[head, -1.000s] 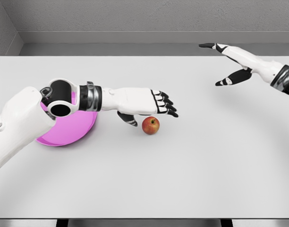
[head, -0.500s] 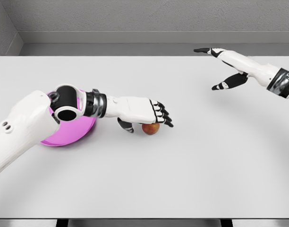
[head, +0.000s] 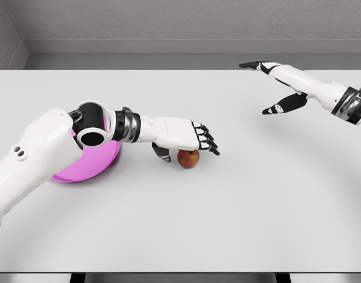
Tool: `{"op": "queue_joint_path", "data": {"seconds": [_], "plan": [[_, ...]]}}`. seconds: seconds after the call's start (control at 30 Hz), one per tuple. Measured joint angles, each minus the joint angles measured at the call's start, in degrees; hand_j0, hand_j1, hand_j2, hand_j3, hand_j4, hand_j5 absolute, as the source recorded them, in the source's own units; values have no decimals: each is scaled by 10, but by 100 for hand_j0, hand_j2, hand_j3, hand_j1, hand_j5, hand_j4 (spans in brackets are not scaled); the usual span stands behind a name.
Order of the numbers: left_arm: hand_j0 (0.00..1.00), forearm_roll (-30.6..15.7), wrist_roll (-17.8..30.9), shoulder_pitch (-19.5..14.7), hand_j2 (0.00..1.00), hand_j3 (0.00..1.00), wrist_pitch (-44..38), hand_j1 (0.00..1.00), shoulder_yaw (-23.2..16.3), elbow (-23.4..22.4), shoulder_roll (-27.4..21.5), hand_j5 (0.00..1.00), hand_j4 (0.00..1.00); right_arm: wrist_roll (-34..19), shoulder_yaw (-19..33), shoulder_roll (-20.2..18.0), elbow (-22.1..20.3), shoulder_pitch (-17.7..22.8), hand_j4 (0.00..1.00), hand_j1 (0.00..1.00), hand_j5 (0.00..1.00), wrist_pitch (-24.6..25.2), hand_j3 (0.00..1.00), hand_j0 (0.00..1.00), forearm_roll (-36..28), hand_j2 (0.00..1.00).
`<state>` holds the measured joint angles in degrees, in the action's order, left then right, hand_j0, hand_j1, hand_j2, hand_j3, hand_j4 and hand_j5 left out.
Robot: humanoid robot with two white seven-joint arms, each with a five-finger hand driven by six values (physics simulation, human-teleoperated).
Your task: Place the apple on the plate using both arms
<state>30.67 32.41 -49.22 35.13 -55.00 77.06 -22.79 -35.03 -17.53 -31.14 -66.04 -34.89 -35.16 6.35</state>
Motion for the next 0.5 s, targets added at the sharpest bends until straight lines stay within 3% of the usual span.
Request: {"op": "queue_joint_path", "data": {"seconds": [0.5], "plan": [[83,1,10,-3,83,83,0,83,-19,-3,1,83,83,0,2,-1,-11,0,100,100,100,0,100,100,0,100]]}}
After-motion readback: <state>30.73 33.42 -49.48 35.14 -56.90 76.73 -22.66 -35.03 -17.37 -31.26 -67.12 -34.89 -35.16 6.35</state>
